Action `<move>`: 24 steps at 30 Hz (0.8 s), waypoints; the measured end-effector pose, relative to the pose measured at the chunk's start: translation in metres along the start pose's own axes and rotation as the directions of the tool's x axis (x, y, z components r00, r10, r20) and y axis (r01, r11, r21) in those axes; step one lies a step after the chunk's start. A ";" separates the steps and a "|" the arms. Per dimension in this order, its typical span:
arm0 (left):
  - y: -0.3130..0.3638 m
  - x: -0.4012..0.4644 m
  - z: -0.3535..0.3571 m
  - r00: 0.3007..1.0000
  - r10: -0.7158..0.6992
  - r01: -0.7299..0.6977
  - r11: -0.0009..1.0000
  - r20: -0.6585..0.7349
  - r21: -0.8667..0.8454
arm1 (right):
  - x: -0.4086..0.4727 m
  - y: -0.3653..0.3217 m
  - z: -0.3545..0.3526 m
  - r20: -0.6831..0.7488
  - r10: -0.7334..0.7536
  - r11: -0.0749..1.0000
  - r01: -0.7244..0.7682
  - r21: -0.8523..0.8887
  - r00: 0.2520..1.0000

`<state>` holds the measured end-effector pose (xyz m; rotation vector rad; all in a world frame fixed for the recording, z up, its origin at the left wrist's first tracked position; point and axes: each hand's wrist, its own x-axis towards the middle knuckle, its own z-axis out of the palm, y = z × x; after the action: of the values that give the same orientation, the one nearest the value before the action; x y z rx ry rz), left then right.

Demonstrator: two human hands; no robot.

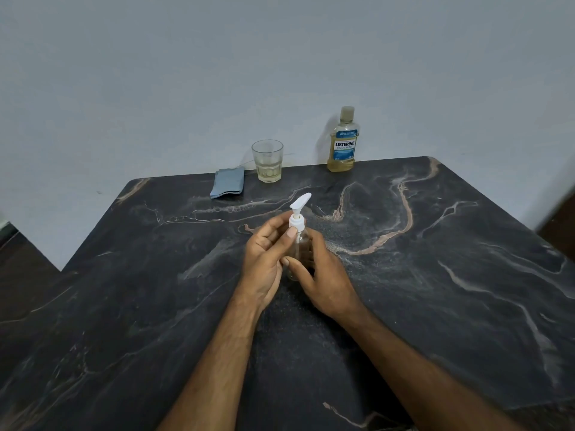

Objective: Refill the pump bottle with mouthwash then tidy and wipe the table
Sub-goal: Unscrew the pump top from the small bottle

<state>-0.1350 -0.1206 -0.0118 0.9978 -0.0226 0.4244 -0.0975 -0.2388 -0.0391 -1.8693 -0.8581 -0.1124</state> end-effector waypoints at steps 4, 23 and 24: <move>-0.001 0.001 -0.002 1.000 -0.007 0.007 1.000 0.013 -0.008 | 0.000 0.000 -0.001 0.001 -0.002 1.000 0.002 -0.014 1.000; 0.032 0.012 0.024 0.960 0.258 -0.234 0.954 -0.113 0.188 | -0.001 0.005 0.001 0.010 -0.005 1.000 0.005 -0.027 1.000; 0.040 0.015 0.027 0.951 0.280 -0.250 0.946 -0.128 0.207 | -0.001 0.005 0.001 0.013 -0.001 1.000 0.001 -0.027 1.000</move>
<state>-0.1306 -0.1190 0.0386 1.1504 0.0251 0.7636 -0.0955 -0.2396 -0.0440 -1.8964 -0.8708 -0.1127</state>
